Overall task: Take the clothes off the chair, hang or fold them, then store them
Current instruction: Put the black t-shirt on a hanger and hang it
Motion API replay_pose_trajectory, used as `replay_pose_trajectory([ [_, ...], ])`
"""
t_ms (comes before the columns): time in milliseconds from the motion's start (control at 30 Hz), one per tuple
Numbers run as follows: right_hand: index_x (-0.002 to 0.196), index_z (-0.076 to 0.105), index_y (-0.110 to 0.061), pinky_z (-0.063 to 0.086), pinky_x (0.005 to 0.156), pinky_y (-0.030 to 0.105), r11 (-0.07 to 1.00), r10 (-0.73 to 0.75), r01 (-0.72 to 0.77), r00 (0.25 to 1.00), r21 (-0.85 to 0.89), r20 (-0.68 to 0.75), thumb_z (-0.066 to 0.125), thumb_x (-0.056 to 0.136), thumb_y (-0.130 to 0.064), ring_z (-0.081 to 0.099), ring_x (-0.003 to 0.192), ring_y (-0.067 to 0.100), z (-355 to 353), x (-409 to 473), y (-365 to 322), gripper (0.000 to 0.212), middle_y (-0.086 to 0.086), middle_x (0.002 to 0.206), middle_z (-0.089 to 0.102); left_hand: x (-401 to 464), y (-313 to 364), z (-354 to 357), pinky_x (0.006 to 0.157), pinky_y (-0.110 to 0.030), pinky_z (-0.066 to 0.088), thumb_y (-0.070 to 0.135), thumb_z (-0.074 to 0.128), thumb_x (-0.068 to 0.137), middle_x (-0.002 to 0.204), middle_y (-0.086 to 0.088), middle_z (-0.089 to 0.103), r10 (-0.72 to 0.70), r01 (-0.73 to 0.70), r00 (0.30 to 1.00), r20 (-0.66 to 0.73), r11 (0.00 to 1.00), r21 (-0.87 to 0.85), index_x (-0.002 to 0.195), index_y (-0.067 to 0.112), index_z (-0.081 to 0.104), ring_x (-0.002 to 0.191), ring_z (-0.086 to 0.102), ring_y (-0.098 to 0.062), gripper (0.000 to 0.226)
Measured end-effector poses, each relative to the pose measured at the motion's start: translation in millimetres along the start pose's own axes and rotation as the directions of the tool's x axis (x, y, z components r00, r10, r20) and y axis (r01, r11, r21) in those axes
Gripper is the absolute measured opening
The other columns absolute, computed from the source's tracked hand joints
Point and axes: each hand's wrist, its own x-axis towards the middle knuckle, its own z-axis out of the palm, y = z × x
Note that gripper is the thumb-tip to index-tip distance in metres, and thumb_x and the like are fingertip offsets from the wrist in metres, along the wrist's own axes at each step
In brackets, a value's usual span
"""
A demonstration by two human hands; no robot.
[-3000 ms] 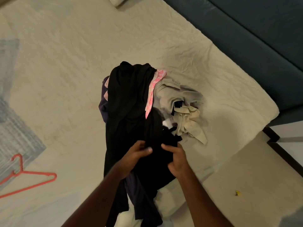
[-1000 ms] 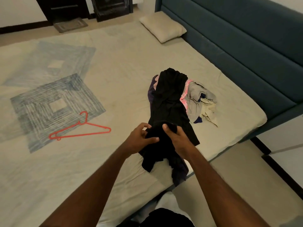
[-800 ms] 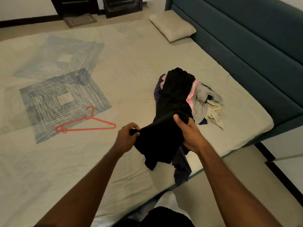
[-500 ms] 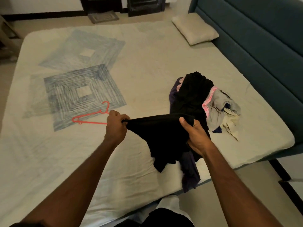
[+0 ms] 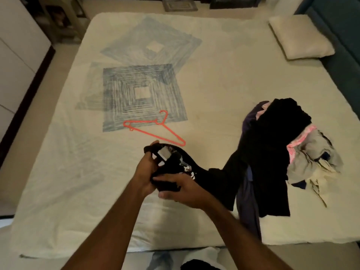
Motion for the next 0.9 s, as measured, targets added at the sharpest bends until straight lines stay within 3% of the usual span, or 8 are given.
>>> replay_pose_trajectory([
  [100,0.116,0.074,-0.022,0.060,0.086,0.039,0.983,0.076,-0.074,0.997,0.167,-0.004,0.077,0.087,-0.023,0.074,0.094,0.022,-16,30,4,0.029,0.011,0.107,0.077,5,2,-42,0.095,-0.042,0.053,0.045,0.055,0.099,0.101,-0.009,0.073,-0.047,0.042,0.998,-0.041,0.993,-0.109,0.088,0.023,0.082,0.090,0.072,-0.026,0.037],
  [200,0.103,0.074,-0.008,0.052,0.062,0.026,0.973,0.189,-0.136,0.933,0.187,-0.307,0.070,0.094,-0.019,0.071,0.071,0.019,-56,80,29,0.015,0.009,0.090,0.077,21,6,-83,0.116,-0.050,0.037,0.051,0.071,0.088,0.140,-0.013,0.058,-0.109,0.091,0.992,-0.070,0.971,-0.219,0.133,0.016,0.064,0.129,0.057,-0.032,0.058],
  [267,0.090,0.073,-0.017,0.052,0.063,0.033,0.965,0.261,-0.254,0.876,0.072,-0.405,0.067,0.094,-0.010,0.069,0.063,0.017,-80,125,62,0.010,0.004,0.082,0.076,39,4,-107,0.114,-0.052,0.040,0.048,0.072,0.089,0.152,-0.009,0.049,-0.108,0.067,0.984,-0.144,0.962,-0.264,0.145,0.026,0.054,0.134,0.054,-0.032,0.064],
  [333,0.090,0.070,-0.024,0.057,0.080,0.045,0.918,0.303,-0.378,0.863,-0.120,-0.403,0.065,0.093,-0.013,0.073,0.077,0.025,-101,170,97,0.013,0.005,0.092,0.075,52,0,-123,0.103,-0.050,0.049,0.043,0.061,0.097,0.139,-0.009,0.061,-0.061,0.002,0.974,-0.218,0.965,-0.263,0.137,0.030,0.062,0.122,0.062,-0.032,0.041],
  [467,0.139,0.050,-0.015,0.044,0.103,0.034,0.673,0.352,-0.433,0.900,-0.599,-0.256,0.055,0.101,-0.022,0.056,0.127,0.034,-126,252,139,0.040,0.015,0.139,0.058,76,-5,-141,0.077,-0.040,0.055,0.040,0.045,0.103,0.103,-0.007,0.074,-0.006,-0.041,0.970,-0.241,0.981,-0.189,0.116,0.028,0.070,0.088,0.073,-0.024,0.031],
  [600,0.147,0.041,-0.015,0.048,0.102,0.045,0.619,0.348,-0.434,0.899,-0.654,-0.267,0.057,0.097,-0.023,0.053,0.128,0.040,-134,325,158,0.053,0.022,0.141,0.051,103,-8,-169,0.089,-0.044,0.054,0.042,0.044,0.103,0.114,-0.012,0.070,-0.052,0.026,0.960,-0.275,0.995,-0.098,0.120,0.018,0.068,0.098,0.070,-0.028,0.038],
  [767,0.144,0.037,-0.018,0.045,0.100,0.055,0.540,0.231,-0.542,0.831,-0.644,-0.506,0.060,0.096,-0.030,0.045,0.131,0.037,-112,360,181,0.054,0.013,0.139,0.044,123,-11,-206,0.067,-0.035,0.052,0.036,0.039,0.098,0.086,-0.012,0.071,-0.089,0.070,0.919,-0.384,0.995,-0.065,0.092,0.010,0.075,0.070,0.071,-0.026,0.045],
  [900,0.135,0.040,-0.012,0.043,0.096,0.052,0.535,0.239,-0.589,0.793,-0.606,-0.560,0.056,0.097,-0.019,0.054,0.121,0.040,-94,352,193,0.043,0.016,0.128,0.054,123,-16,-213,0.075,-0.036,0.057,0.031,0.058,0.098,0.099,-0.014,0.076,-0.018,0.049,0.931,-0.365,0.996,0.076,0.109,0.009,0.074,0.091,0.074,-0.031,0.029],
])
